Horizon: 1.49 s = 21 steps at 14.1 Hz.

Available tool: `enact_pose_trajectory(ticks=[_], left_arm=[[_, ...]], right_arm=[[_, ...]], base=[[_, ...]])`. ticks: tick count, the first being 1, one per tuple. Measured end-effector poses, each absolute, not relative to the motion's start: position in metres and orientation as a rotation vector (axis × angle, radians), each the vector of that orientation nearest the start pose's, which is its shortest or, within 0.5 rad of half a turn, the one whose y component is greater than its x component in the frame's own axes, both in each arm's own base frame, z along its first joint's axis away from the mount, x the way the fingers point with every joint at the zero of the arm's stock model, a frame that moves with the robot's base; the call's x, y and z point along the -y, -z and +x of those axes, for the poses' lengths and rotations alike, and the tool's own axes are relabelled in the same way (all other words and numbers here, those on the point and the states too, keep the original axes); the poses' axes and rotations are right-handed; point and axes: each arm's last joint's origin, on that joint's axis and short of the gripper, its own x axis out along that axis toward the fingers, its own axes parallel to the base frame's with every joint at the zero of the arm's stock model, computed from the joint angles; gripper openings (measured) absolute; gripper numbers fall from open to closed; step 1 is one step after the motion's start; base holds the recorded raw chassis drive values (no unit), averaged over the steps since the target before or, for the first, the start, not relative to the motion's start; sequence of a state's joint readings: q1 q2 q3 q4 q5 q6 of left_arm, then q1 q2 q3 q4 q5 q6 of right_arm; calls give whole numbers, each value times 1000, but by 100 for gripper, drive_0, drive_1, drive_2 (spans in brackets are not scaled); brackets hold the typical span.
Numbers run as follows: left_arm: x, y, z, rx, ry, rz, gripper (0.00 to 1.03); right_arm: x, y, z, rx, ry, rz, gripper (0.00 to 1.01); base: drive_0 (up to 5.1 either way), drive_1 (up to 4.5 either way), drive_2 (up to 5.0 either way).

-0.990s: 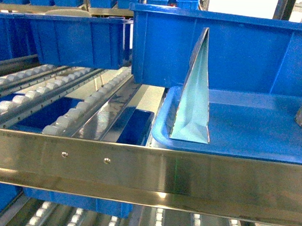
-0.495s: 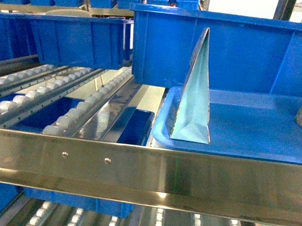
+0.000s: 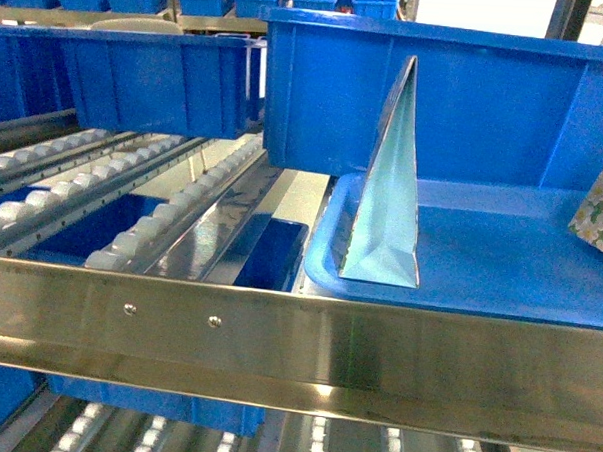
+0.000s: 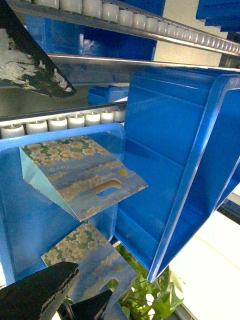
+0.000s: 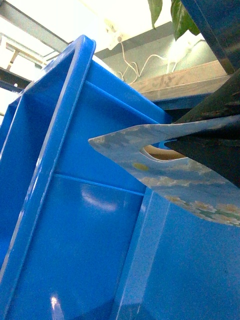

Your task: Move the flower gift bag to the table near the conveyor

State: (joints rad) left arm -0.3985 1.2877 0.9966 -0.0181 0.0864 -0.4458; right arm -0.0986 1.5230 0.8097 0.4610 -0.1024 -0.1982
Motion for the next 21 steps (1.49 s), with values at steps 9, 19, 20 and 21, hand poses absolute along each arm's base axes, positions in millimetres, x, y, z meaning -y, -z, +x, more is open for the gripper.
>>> enact_pose_trajectory(ticks=[9,19,20,21], left_arm=[[115,-315,266,-410,403,-385,98],[126,-300,274,-467,392,-360,98],[134,-295,275,-480,404,-345,98],[142,-293,278,-493,416,-316,98]], right_arm=[[24,-287,309,-146,-148,-154,2],[34,-319,292,-60,-223,-155,2],[34,-319,292,-59,-223,-155,2],[34,-319,292,-60,-223,-155,2]], base=[[0,0,0],[0,0,0],[0,0,0],[0,0,0]])
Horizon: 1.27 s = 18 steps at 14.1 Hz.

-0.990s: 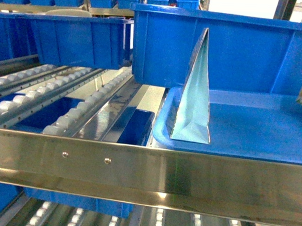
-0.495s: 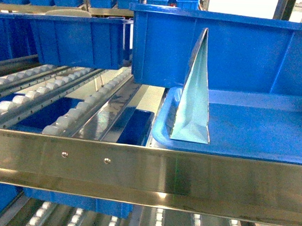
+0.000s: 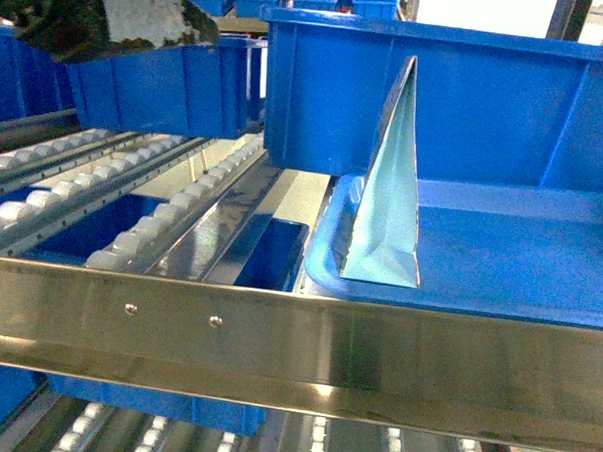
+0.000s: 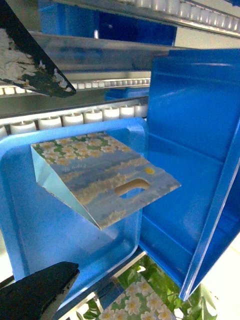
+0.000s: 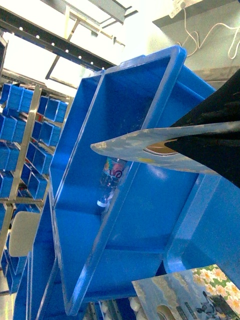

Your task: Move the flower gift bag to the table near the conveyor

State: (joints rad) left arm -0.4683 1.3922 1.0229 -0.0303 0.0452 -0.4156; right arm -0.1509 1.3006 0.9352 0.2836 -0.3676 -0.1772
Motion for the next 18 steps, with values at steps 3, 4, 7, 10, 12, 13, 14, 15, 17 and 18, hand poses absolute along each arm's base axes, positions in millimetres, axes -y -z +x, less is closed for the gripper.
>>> enact_pose_trajectory(ticks=[3,4,7,10,12,13,14,15,17,18], left_arm=[[155,-289,292,-497,413,-212,98],[158,-287,298,-497,410,-182,98],[175,-274,306,-535,449,-109,98],[188,-274,313,-523,498,-64,98],[191,-266,316,-547,500,-42,98],[193,-261,319,-556,505,-39,98],[196,-255,320,-568,514,-35,98],[200,-252,320,-570,532,-32,98],[208,-246,319,-584,556,-21,98],[211,-239,321,-604,555,-13,98]], right_arm=[[34,-319,292,-60,-222,-155,2],[34,-319,292,-59,-222,-156,2],[34,-319,292,-60,-223,-155,2],[34,-319,292,-60,-223,-155,2],[34,-319,292,-59,-223,-156,2],[34,-319,292,-60,-223,-155,2],[34,-319,292,-60,-223,-155,2],[34,-319,292,-60,-223,-155,2],[34,-319,292,-60,-223,-156,2],[34,-319,292,-59,-223,-155,2]], base=[[0,0,0],[0,0,0],[0,0,0],[0,0,0],[0,0,0],[0,0,0],[0,0,0],[0,0,0],[0,0,0],[0,0,0]])
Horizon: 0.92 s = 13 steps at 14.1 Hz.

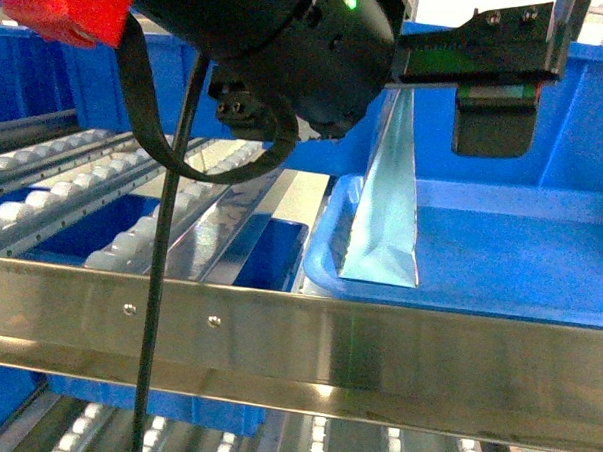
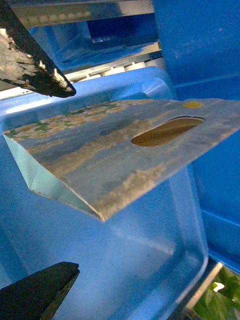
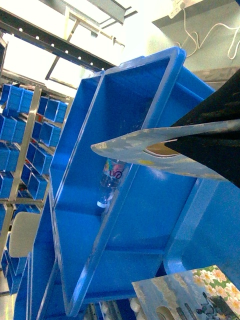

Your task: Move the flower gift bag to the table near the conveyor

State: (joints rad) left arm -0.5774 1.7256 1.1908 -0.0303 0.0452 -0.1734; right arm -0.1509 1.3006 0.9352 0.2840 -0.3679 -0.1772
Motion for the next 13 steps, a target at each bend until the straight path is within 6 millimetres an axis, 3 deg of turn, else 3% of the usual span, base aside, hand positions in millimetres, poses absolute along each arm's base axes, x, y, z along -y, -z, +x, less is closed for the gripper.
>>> enact_pose_trajectory(ticks=[4,9,13], left_arm=[[206,-229,352,-615,493,-6,98],[229,-228,352,-615,560,50,98],[231,-223,357,-588,521,111,95]], right_arm=[[34,-319,292,-60,-223,-155,2],[34,-319,292,-59,-223,-155,2],[34,-319,292,-60,-223,-155,2]], base=[[0,0,0],[0,0,0],[0,0,0]])
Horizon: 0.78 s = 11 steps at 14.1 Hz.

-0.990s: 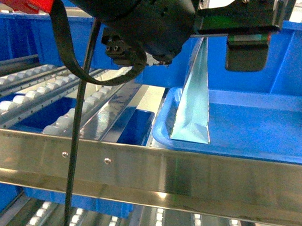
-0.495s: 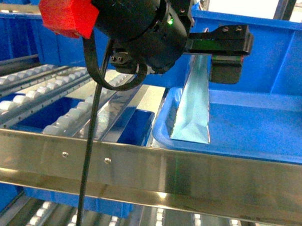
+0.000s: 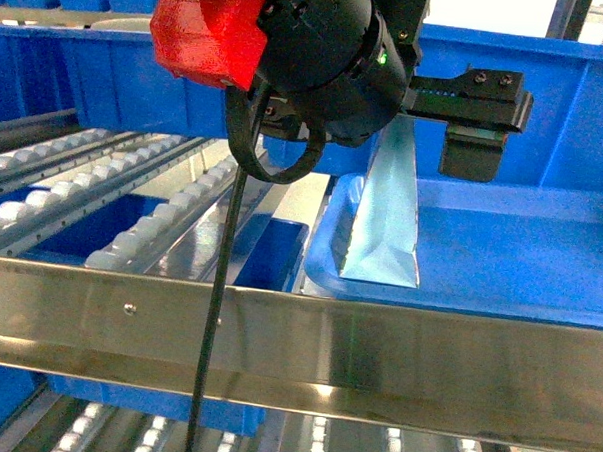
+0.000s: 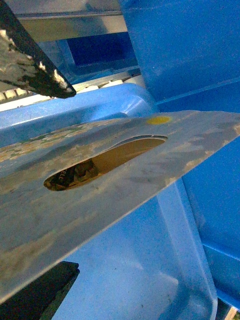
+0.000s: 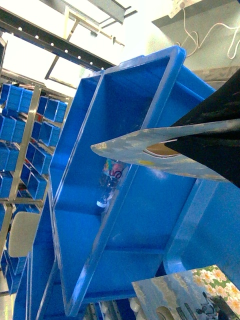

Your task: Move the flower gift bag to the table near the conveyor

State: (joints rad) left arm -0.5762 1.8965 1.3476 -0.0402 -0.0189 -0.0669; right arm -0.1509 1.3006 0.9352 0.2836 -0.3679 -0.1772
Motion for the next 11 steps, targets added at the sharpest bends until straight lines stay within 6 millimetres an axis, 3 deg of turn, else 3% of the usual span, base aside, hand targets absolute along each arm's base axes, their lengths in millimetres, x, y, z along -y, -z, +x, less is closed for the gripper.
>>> enact_pose_trajectory(ticks=[6,7,9,11], left_arm=[[232,-223,356,-584,525,116,10],[233,-223,356,-585,526,115,1],[230,-223,356,-565,504,101,2],[212,-228,347,-534,430,59,2]], right_arm=[[34,-319,292,-60,-223,-155,2],[34,-319,292,-60,-223,-155,2],[34,-319,292,-60,-223,-155,2],[34,-319,292,-60,-223,-155,2]], base=[[0,0,0],[0,0,0],[0,0,0],[0,0,0]])
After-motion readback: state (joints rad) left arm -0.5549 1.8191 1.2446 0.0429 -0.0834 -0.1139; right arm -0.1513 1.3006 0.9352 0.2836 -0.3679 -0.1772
